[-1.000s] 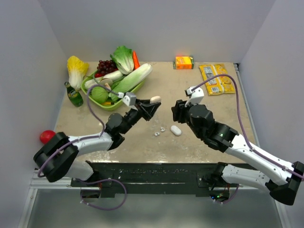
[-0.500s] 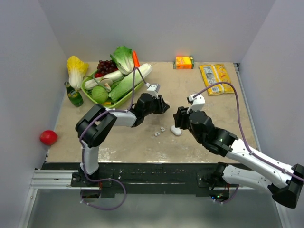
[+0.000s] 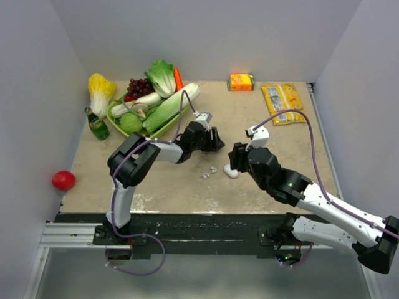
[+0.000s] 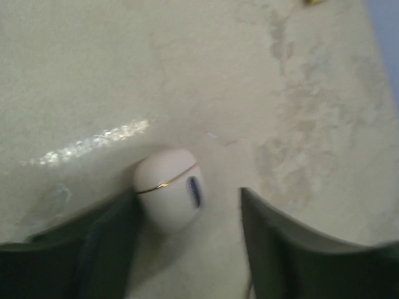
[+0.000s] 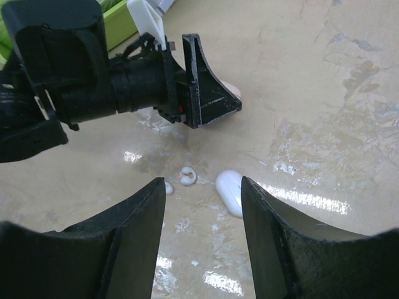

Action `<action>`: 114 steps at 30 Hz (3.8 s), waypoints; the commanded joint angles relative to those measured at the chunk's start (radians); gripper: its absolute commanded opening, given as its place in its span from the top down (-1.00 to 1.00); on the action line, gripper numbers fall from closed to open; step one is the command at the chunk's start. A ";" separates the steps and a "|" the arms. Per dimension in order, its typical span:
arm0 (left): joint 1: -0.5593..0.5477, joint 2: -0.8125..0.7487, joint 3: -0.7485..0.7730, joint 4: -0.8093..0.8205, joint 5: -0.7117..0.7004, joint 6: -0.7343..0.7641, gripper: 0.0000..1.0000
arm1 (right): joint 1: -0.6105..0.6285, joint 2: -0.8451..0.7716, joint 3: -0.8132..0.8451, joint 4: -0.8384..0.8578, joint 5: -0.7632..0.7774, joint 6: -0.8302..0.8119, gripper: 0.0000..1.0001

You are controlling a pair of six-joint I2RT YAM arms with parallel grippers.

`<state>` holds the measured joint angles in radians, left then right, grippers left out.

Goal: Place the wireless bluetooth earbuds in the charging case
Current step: Place the charging case at the center of the board, then pick up the charging case at the center of the board.

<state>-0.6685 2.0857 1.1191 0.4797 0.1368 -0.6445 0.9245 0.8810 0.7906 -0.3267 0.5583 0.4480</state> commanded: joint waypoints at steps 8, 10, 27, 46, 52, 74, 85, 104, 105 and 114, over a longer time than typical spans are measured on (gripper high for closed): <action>0.092 -0.203 -0.172 -0.176 -0.083 -0.004 -1.00 | 0.000 0.000 -0.039 0.003 0.006 0.049 -0.12; 0.096 -0.246 -0.188 -0.206 -0.114 -0.003 -1.00 | 0.000 -0.005 -0.044 0.008 0.015 0.047 -0.12; -0.032 -0.886 -0.766 0.014 -0.205 -0.153 -0.97 | -0.007 0.061 -0.220 0.219 0.003 0.090 -0.29; -0.135 -1.135 -1.228 0.526 -0.269 -0.339 -0.92 | -0.145 0.380 -0.208 0.313 -0.127 0.161 -0.54; -0.135 -1.113 -1.208 0.488 -0.212 -0.292 -0.61 | -0.147 0.302 -0.215 0.276 -0.031 0.228 -0.43; -0.290 -0.475 -0.320 -0.141 -0.268 0.152 -0.89 | -0.147 -0.255 -0.217 0.006 -0.043 0.238 -0.39; -0.289 -0.729 -0.579 -0.056 -0.376 0.046 -0.26 | -0.182 0.056 -0.323 0.204 -0.029 0.342 0.72; -0.289 -1.001 -0.831 -0.032 -0.414 -0.034 -0.14 | -0.291 0.400 -0.321 0.402 -0.218 0.337 0.99; -0.289 -1.001 -0.834 -0.029 -0.414 -0.032 -0.14 | -0.291 0.398 -0.324 0.403 -0.225 0.334 1.00; -0.289 -0.992 -0.860 0.000 -0.401 -0.047 -0.14 | -0.291 0.392 -0.363 0.468 -0.346 0.325 0.96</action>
<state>-0.9596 1.0893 0.2737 0.4183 -0.2649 -0.6712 0.6346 1.2667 0.4263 0.0765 0.2863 0.7677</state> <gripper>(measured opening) 0.571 0.013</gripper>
